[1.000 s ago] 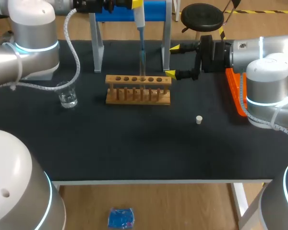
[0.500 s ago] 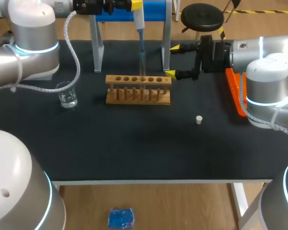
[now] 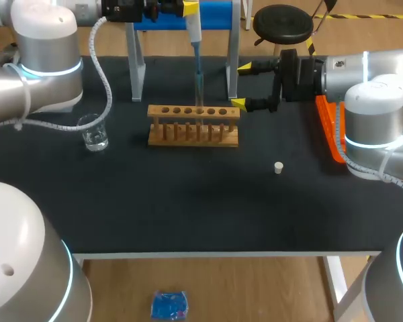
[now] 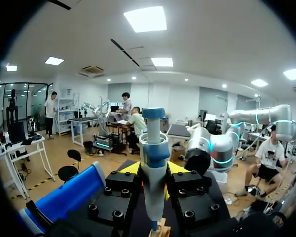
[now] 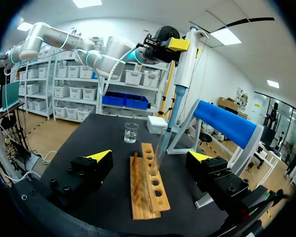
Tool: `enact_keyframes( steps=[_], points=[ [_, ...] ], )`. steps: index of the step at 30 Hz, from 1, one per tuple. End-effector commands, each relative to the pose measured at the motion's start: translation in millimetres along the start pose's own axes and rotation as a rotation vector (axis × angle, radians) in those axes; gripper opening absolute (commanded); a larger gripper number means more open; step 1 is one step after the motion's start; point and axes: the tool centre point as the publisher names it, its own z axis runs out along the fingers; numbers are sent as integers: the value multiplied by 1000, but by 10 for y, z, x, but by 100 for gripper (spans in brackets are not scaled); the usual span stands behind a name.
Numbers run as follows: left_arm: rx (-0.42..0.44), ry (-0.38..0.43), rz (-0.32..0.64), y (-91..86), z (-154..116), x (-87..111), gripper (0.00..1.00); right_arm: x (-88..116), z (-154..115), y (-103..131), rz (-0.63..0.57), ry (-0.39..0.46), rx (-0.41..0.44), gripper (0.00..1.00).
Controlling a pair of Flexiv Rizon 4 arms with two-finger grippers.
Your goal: Invert the test tube, pick up the pipette, mount the tip to pipette, aspirate from beaker and dispense into the tube, eject the tip, return the pipette, and cap with the stopper.
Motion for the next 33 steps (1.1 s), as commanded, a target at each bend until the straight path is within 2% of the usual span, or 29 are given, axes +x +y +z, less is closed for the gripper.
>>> enact_keyframes(
  steps=[1, 33],
  points=[
    [2, -3, -1, 13, 5, 2, 0, 4, 3, -5, -1, -2, -1, 100],
    [-10, -3, -21, 73, 30, -18, 0, 4, 3, -5, -1, -2, -1, 100]
  ],
)
